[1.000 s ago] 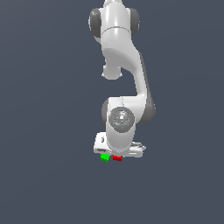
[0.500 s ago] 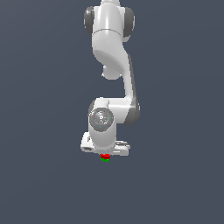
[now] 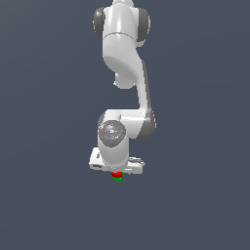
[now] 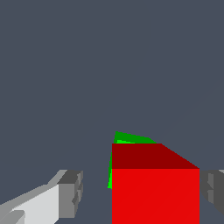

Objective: Stack the red cube on top of the green cube.

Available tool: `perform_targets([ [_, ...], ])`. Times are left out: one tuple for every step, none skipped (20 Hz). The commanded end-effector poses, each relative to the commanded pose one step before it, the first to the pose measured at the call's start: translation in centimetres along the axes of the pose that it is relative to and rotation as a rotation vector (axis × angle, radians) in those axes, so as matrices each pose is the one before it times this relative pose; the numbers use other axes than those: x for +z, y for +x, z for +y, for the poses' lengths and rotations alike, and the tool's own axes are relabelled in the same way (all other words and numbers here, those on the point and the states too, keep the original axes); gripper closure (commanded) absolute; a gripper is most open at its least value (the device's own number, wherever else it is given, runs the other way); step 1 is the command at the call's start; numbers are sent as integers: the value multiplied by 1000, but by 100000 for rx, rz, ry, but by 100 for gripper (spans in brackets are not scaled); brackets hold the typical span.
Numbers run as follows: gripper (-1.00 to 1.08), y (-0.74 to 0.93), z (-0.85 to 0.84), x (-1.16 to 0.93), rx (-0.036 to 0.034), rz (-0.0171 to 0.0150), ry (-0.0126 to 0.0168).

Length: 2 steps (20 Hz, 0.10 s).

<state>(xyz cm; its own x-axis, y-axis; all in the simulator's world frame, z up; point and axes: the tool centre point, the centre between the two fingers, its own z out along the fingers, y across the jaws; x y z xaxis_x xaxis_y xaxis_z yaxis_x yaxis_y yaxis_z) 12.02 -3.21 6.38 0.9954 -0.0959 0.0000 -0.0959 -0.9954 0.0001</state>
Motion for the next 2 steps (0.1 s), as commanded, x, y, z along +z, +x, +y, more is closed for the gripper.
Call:
perform_targets([
  [-92, 1, -3, -1, -14, 4, 3],
  [-92, 0, 0, 0, 0, 0, 0],
])
